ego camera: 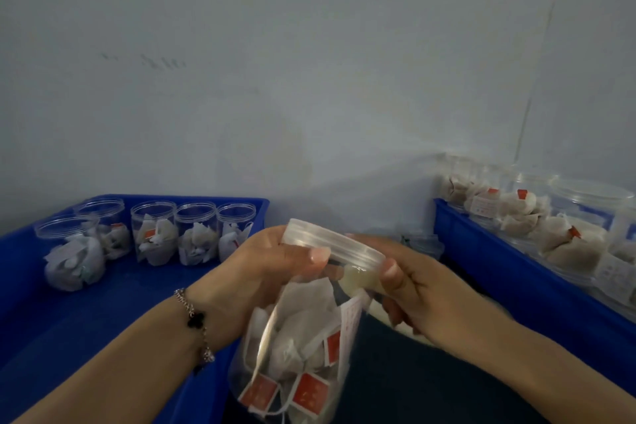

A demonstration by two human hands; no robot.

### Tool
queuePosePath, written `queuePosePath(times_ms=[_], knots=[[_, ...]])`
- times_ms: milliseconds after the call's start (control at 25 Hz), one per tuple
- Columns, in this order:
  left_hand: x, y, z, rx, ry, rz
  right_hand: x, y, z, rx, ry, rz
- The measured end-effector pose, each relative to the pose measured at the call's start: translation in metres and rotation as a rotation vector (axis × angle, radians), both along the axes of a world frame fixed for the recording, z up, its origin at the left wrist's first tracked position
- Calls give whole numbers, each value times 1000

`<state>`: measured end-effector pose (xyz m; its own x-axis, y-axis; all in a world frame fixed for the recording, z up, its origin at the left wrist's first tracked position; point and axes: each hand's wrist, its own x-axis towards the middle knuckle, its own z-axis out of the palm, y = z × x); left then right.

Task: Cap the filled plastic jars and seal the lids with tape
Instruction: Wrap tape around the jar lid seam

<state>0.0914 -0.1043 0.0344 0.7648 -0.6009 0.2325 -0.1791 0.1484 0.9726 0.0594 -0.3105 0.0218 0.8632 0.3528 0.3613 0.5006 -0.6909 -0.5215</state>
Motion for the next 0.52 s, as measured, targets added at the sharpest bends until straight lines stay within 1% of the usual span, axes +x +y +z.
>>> queuePosePath(times_ms=[40, 80, 240, 280, 360, 440, 520], knots=[[2, 1, 1, 20, -24, -53, 0, 1, -3, 57, 68, 67], [9, 4, -6, 27, -28, -49, 0, 3, -6, 110, 130, 111], [19, -5, -23, 56, 71, 99, -5, 8, -20, 306, 418, 150], [23, -8, -26, 103, 75, 167, -7, 11, -24, 375, 467, 158], [28, -11, -27, 195, 49, 310, -7, 16, -31, 564, 513, 156], [27, -12, -24, 274, 11, 392, -6, 18, -30, 745, 520, 109], [21, -12, -22, 232, -50, 502, -4, 19, -28, 813, 473, 23]])
